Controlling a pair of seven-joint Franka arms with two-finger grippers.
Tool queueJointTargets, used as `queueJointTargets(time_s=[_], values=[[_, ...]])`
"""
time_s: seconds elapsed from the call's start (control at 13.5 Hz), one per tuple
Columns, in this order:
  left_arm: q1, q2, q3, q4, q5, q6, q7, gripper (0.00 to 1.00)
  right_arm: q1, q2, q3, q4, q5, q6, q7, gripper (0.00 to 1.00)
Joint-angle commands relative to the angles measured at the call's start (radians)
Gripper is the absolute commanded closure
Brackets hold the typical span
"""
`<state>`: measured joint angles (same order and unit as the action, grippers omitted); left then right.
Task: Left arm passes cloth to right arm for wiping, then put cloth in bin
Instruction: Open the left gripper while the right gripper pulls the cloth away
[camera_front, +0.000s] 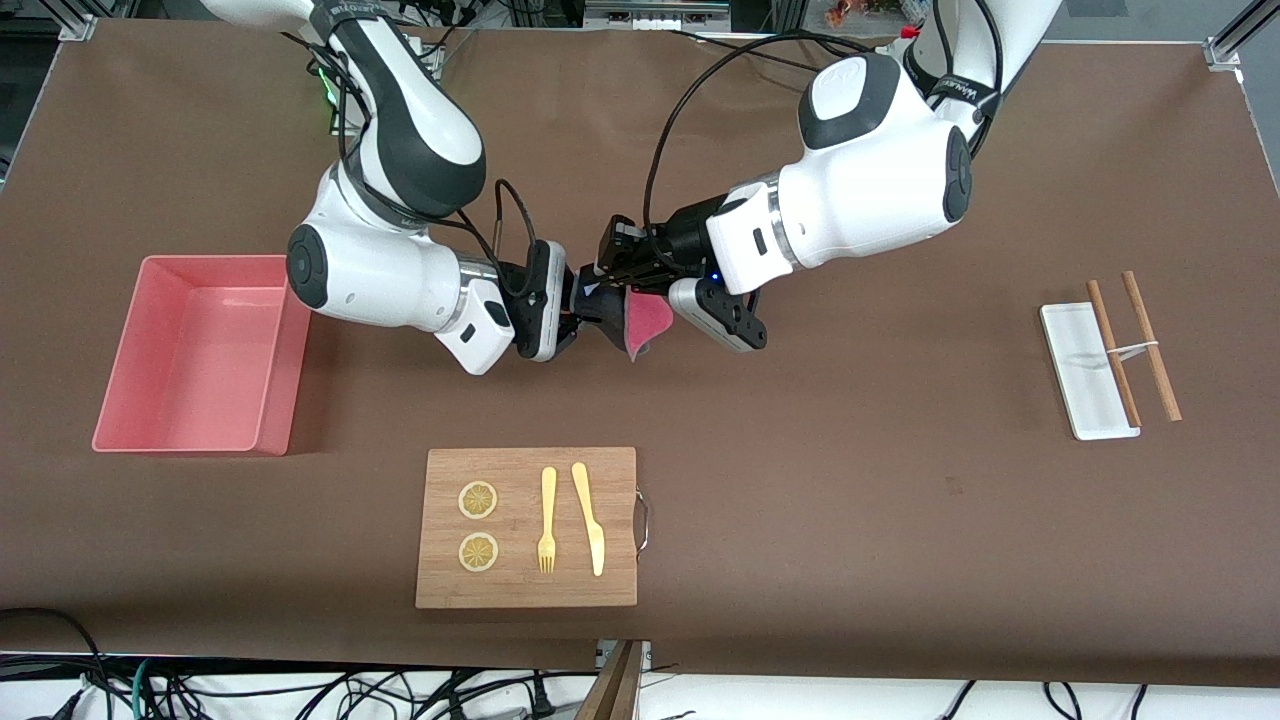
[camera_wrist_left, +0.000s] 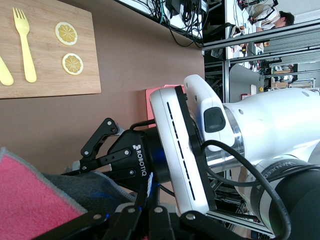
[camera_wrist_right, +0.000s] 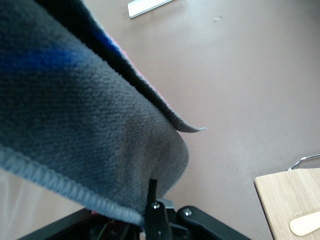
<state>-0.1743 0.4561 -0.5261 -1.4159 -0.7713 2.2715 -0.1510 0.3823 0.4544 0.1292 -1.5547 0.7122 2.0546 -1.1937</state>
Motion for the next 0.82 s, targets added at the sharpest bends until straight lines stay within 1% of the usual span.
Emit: queueJointTargets(time_s=[0.0, 0.07, 0.15, 0.3, 0.45, 0.59, 0.74], values=[[-0.002, 0.001, -0.002, 0.003, -0.011, 0.002, -0.007, 1.00, -0.010, -0.013, 0.003, 0.013, -0.011, -0.027, 0.019, 1.00], [-0.002, 0.001, 0.000, 0.003, -0.009, 0.003, -0.007, 0.61, -0.011, -0.019, 0.003, 0.012, -0.013, -0.027, 0.020, 1.00], [-0.004, -0.002, 0.003, 0.002, -0.006, 0.003, -0.007, 0.01, -0.011, -0.022, 0.001, 0.010, -0.013, -0.033, 0.020, 1.00], [-0.002, -0.007, 0.003, 0.002, -0.006, 0.002, -0.007, 0.00, -0.011, -0.028, 0.001, 0.010, -0.014, -0.040, 0.022, 1.00], [-0.001, -0.008, 0.003, 0.000, -0.006, 0.000, -0.007, 0.00, -0.013, -0.036, 0.001, 0.007, -0.040, -0.056, 0.026, 1.00], [0.007, -0.010, 0.005, 0.000, -0.005, -0.006, -0.006, 0.00, -0.032, -0.051, -0.008, 0.002, -0.092, -0.095, 0.068, 1.00], [0.019, -0.017, 0.009, -0.002, 0.012, -0.015, -0.005, 0.00, -0.088, -0.072, -0.016, -0.017, -0.153, -0.157, 0.072, 1.00]])
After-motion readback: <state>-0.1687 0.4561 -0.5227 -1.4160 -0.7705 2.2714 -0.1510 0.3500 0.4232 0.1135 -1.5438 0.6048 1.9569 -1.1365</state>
